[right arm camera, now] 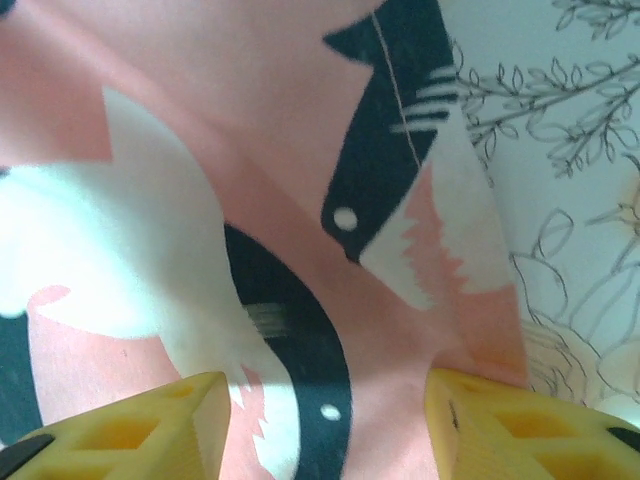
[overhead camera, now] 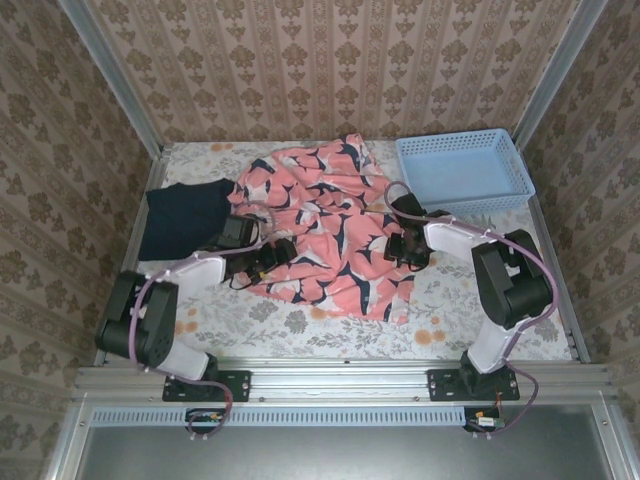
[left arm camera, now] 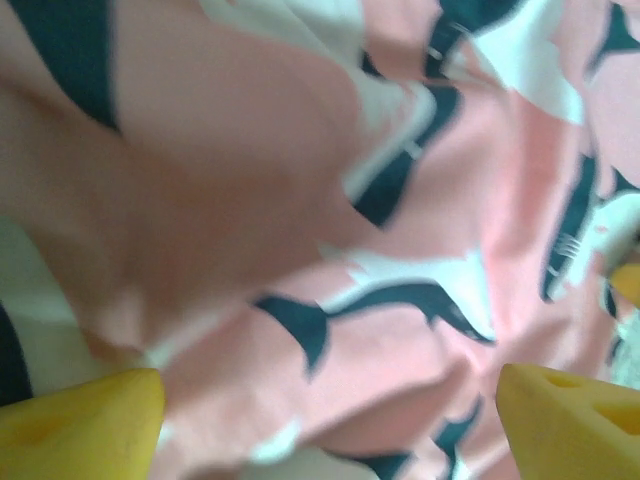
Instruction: Fold and stack the mixed laundry pile
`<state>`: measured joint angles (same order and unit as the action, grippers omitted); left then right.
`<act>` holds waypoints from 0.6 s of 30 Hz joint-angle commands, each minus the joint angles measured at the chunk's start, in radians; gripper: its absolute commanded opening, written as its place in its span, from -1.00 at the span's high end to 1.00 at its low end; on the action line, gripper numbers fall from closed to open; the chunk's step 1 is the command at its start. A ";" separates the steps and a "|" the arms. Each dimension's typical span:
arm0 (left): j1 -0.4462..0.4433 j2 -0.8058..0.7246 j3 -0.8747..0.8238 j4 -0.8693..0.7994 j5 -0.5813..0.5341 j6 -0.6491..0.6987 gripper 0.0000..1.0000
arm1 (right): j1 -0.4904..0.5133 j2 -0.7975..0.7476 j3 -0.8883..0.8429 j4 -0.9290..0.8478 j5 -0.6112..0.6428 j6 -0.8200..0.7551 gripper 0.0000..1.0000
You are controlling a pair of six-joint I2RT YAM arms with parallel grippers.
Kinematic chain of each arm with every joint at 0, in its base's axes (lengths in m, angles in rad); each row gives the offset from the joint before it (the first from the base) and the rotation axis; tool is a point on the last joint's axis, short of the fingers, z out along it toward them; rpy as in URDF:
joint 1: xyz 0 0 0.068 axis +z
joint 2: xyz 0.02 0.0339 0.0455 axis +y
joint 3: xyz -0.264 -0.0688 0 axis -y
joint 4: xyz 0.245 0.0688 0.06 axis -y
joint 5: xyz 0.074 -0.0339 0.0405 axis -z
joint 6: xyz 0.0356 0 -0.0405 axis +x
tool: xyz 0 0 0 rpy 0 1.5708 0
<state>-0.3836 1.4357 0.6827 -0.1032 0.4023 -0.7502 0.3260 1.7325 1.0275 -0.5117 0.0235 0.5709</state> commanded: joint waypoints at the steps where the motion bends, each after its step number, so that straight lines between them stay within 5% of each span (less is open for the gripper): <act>1: -0.014 -0.144 0.036 -0.137 -0.071 -0.015 -1.00 | 0.022 -0.125 -0.006 -0.113 0.019 -0.054 -0.20; 7: 0.040 -0.327 0.081 -0.389 -0.248 0.073 -1.00 | 0.130 -0.308 -0.150 -0.245 0.038 -0.011 -0.29; 13: 0.185 -0.354 -0.030 -0.420 -0.196 0.105 -0.98 | 0.239 -0.427 -0.312 -0.225 -0.023 0.128 -0.29; 18: 0.238 -0.311 -0.097 -0.297 -0.157 0.079 -0.73 | 0.284 -0.395 -0.387 -0.064 -0.096 0.211 -0.25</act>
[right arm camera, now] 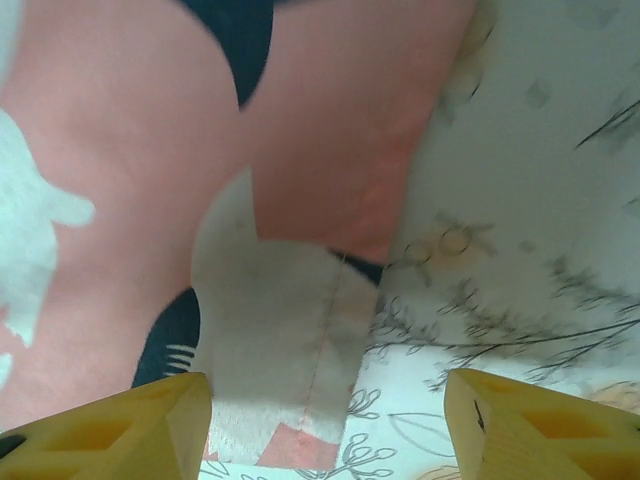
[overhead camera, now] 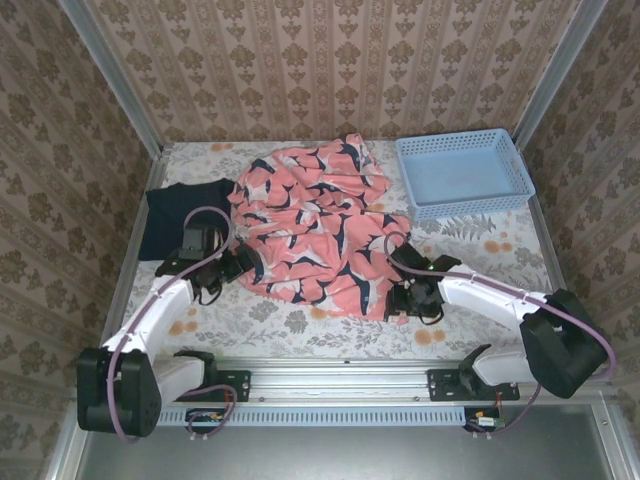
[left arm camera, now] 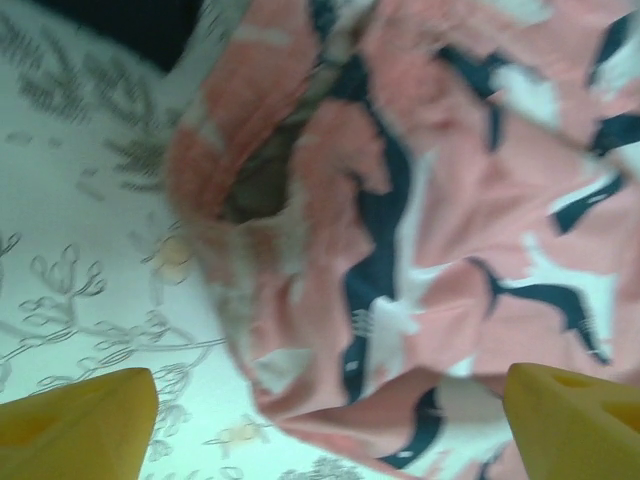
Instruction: Fold and stack the mixed laundry pile
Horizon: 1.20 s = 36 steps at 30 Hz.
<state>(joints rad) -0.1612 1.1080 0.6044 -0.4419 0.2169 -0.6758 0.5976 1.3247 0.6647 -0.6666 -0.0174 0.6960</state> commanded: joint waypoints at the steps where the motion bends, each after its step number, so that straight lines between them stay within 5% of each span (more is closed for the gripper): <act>1: 0.018 0.030 -0.025 0.069 0.037 -0.005 -0.65 | 0.016 0.025 -0.037 0.124 -0.073 0.103 -0.23; 4: 0.018 0.062 -0.037 0.125 0.038 -0.021 -0.50 | 0.028 0.056 -0.067 0.215 -0.094 0.149 -0.01; 7: 0.019 0.091 -0.055 0.166 -0.004 -0.010 -0.38 | 0.028 0.061 -0.081 0.239 -0.066 0.166 0.53; 10: 0.020 0.119 -0.066 0.226 -0.042 0.005 -0.05 | 0.025 0.050 -0.072 0.224 -0.021 0.149 1.00; 14: 0.026 0.181 -0.055 0.277 -0.076 0.037 0.27 | 0.009 0.057 -0.044 0.198 -0.002 0.104 1.00; 20: -0.022 0.240 -0.039 0.319 -0.008 0.020 0.21 | 0.009 0.056 -0.036 0.175 0.001 0.080 1.00; 22: -0.042 0.239 -0.057 0.336 -0.007 0.009 0.57 | 0.008 0.054 -0.037 0.167 0.004 0.072 1.00; 23: -0.047 0.235 -0.066 0.340 -0.002 0.004 0.98 | 0.008 0.054 -0.037 0.160 0.006 0.067 1.00; 29: -0.100 0.102 -0.122 0.178 0.032 -0.007 1.00 | 0.020 0.028 -0.052 0.028 0.028 0.055 1.00; 36: -0.201 -0.297 -0.098 -0.281 -0.095 -0.053 1.00 | 0.192 -0.176 -0.068 -0.225 0.096 0.217 1.00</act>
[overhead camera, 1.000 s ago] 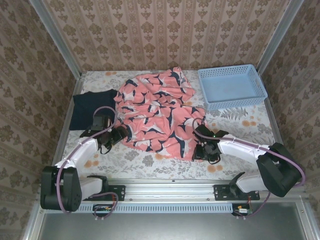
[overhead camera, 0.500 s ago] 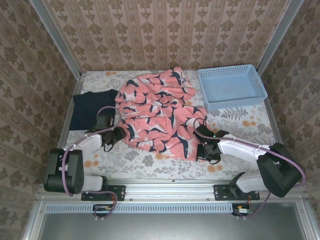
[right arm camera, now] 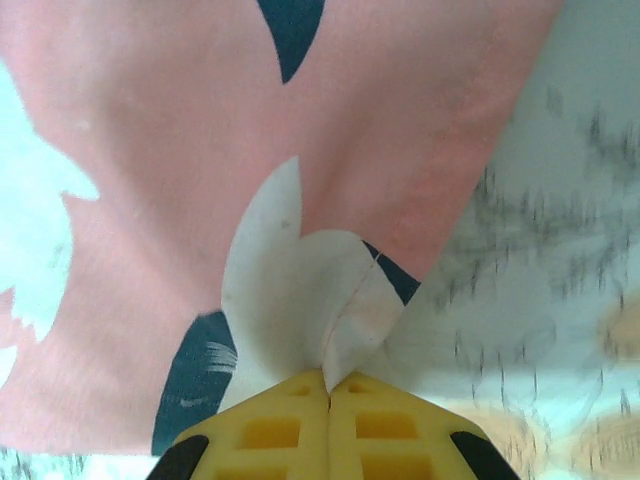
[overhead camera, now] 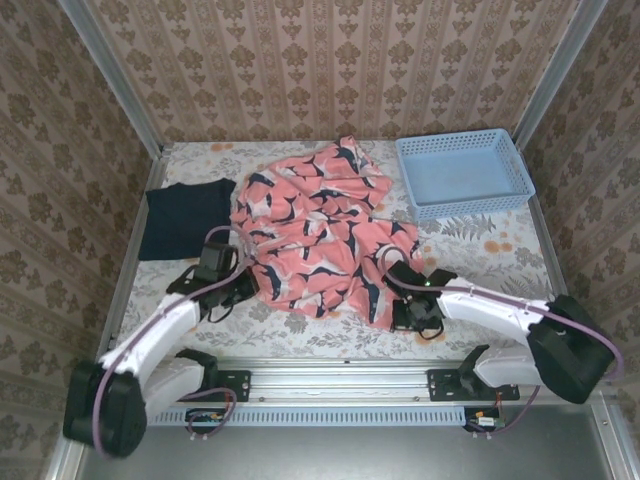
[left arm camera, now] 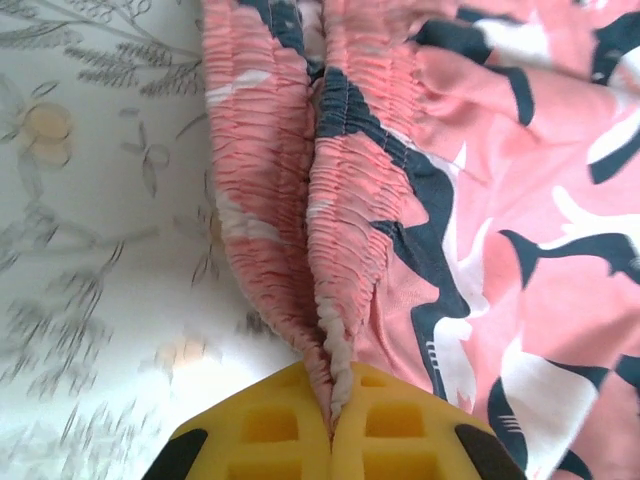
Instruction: Fold and stack the mixed laundry pile
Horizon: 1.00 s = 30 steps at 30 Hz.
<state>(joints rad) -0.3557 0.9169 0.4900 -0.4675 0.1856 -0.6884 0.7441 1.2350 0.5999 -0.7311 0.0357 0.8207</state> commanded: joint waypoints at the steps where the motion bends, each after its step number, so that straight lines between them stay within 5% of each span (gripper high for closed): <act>1: -0.008 -0.168 0.023 -0.299 -0.079 -0.058 1.00 | 0.051 -0.130 0.003 -0.196 0.059 0.117 1.00; 5: 0.004 -0.267 0.079 -0.345 -0.152 -0.084 1.00 | 0.007 -0.247 0.096 -0.266 0.131 0.078 1.00; 14: 0.127 0.019 0.289 0.014 -0.166 -0.010 1.00 | -0.241 -0.031 0.435 0.020 0.018 -0.204 0.97; 21: 0.219 0.316 0.461 0.279 -0.140 0.020 1.00 | -0.368 0.359 0.812 0.245 -0.025 -0.313 1.00; 27: 0.281 0.737 0.752 0.340 -0.064 0.004 1.00 | -0.433 0.865 1.437 0.226 -0.073 -0.348 0.99; 28: 0.295 0.811 0.807 0.339 -0.056 -0.010 1.00 | -0.439 0.978 1.585 0.212 -0.088 -0.351 0.78; 29: 0.306 0.873 0.863 0.333 -0.050 -0.013 0.77 | -0.447 1.088 1.739 0.201 -0.123 -0.356 0.54; 30: 0.318 0.941 0.939 0.283 -0.052 -0.036 -0.48 | -0.458 1.214 1.943 0.147 -0.173 -0.348 -0.22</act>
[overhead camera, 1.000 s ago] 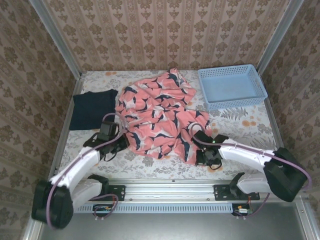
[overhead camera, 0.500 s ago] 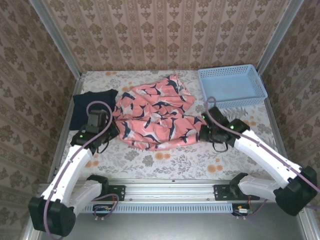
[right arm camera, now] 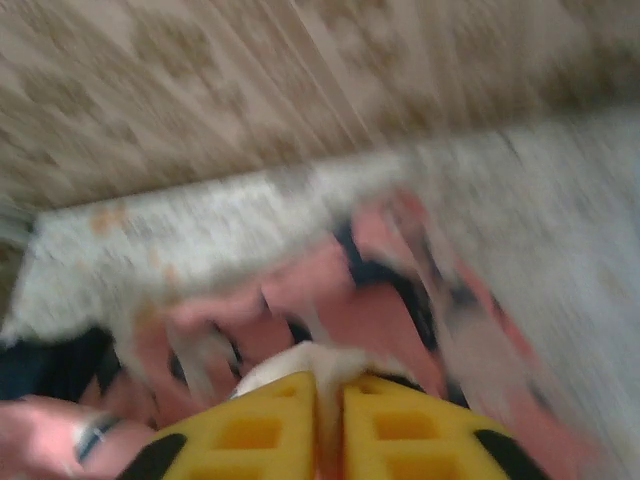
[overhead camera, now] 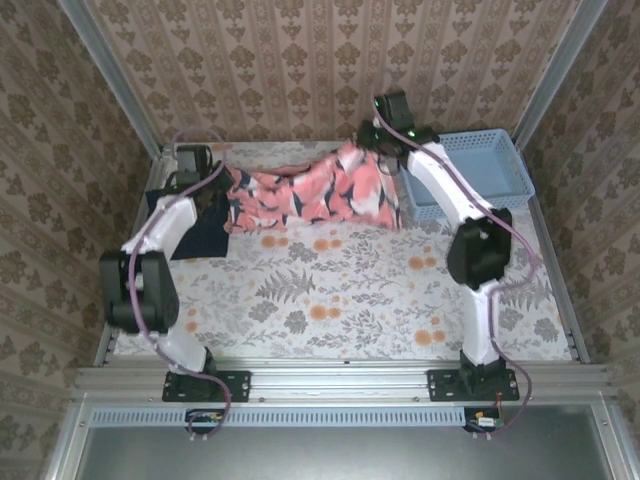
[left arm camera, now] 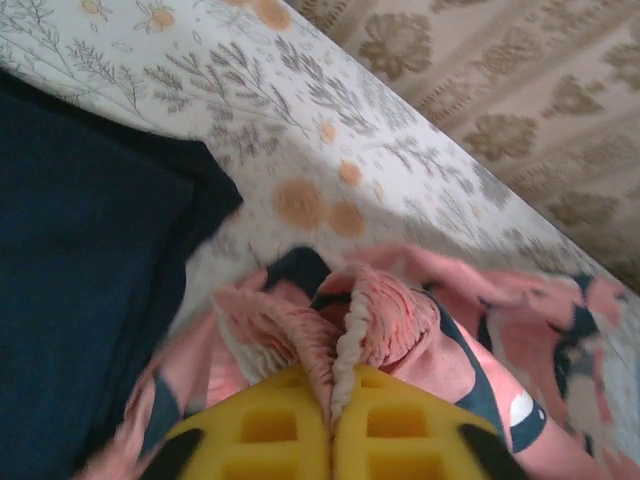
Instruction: Fold and stack the mixed laundry pile
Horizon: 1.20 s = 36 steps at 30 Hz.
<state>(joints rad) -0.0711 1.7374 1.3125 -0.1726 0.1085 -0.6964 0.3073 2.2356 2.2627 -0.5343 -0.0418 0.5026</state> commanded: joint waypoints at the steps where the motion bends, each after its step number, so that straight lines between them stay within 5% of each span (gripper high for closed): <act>1: 0.045 0.179 0.188 -0.074 0.049 -0.048 -0.99 | -0.032 0.341 0.496 -0.130 -0.109 -0.006 -0.99; 3: 0.049 0.226 0.260 -0.130 0.093 -0.038 -0.99 | -0.048 0.504 0.829 -0.249 -0.128 0.031 -1.00; 5: 0.034 0.198 0.232 -0.107 0.098 -0.002 -1.00 | -0.055 0.525 0.898 -0.296 -0.130 0.034 -1.00; 8: 0.022 0.113 0.148 -0.082 0.083 0.042 -0.99 | -0.043 0.384 0.662 -0.288 -0.121 -0.051 -1.00; 13: 0.014 -0.038 -0.044 -0.034 0.096 0.083 -1.00 | -0.026 0.017 0.003 -0.064 -0.046 -0.129 -1.00; 19: 0.008 -0.168 -0.238 -0.024 0.140 0.116 -0.99 | -0.041 -0.247 -0.441 -0.008 -0.053 -0.147 -1.00; 24: -0.004 -0.198 -0.344 0.012 0.164 0.161 -0.62 | -0.040 -0.372 -0.709 0.058 -0.094 -0.130 -0.99; 29: -0.038 -0.095 -0.282 0.002 0.133 0.238 -0.37 | -0.041 -0.309 -0.734 0.117 -0.118 -0.091 -0.83; 36: -0.053 0.097 -0.144 -0.036 0.072 0.266 -0.02 | -0.063 -0.074 -0.510 0.114 -0.063 -0.032 -0.69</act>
<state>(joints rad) -0.1249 1.8019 1.1248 -0.1928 0.2192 -0.4660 0.2623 2.0945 1.6703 -0.4477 -0.1287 0.4297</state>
